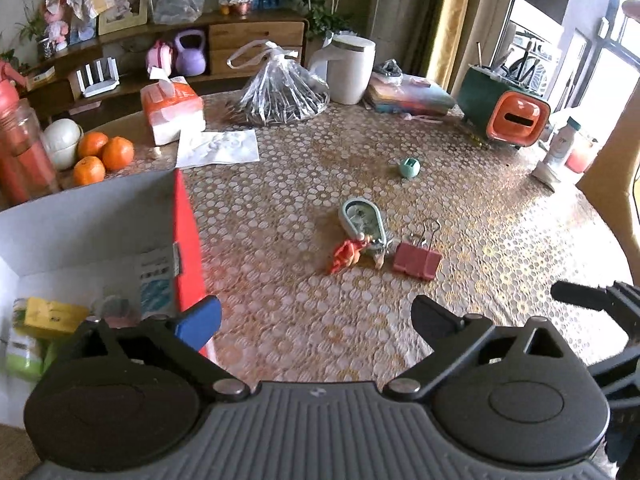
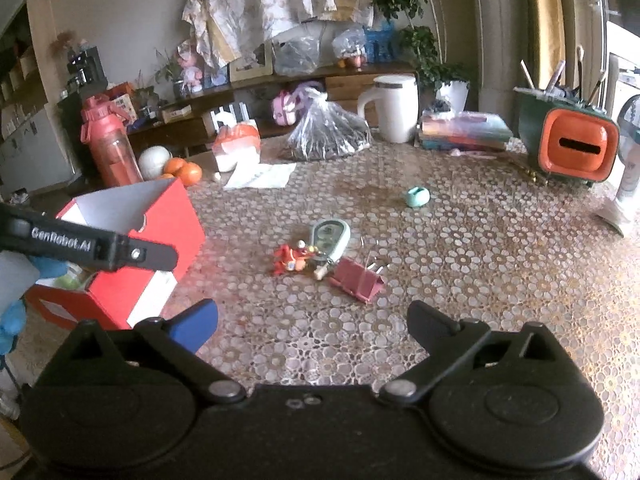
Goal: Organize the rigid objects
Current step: 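Move the left tool toward the red toy figure while the right tool approaches the pink binder clip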
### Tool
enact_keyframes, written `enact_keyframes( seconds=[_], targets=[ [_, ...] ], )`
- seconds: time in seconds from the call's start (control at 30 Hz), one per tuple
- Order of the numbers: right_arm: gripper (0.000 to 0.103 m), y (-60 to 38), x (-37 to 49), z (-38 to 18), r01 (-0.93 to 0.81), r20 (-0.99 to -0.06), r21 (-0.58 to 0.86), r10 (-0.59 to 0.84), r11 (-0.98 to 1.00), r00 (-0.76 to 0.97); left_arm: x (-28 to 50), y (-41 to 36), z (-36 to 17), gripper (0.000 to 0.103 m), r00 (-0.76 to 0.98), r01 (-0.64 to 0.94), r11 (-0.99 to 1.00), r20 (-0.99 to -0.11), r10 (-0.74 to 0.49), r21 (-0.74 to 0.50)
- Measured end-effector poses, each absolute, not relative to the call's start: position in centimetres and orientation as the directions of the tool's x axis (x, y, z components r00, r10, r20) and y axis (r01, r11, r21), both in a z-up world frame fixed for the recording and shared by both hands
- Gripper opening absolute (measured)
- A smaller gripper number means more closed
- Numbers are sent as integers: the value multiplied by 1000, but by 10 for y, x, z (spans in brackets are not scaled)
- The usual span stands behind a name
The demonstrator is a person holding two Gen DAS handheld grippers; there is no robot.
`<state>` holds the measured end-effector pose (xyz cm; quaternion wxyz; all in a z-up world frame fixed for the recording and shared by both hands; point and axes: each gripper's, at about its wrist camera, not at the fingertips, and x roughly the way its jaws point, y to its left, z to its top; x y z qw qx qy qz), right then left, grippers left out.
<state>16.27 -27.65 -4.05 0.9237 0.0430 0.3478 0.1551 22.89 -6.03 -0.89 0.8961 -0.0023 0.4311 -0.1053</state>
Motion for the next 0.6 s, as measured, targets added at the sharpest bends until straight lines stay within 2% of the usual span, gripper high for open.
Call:
enact_keyframes(
  seconds=[0.6],
  targets=[
    [99, -291, 221, -84, -290, -697, 155, 312, 944, 646, 300, -104, -63, 102, 550, 161, 986, -826, -123, -40]
  ],
)
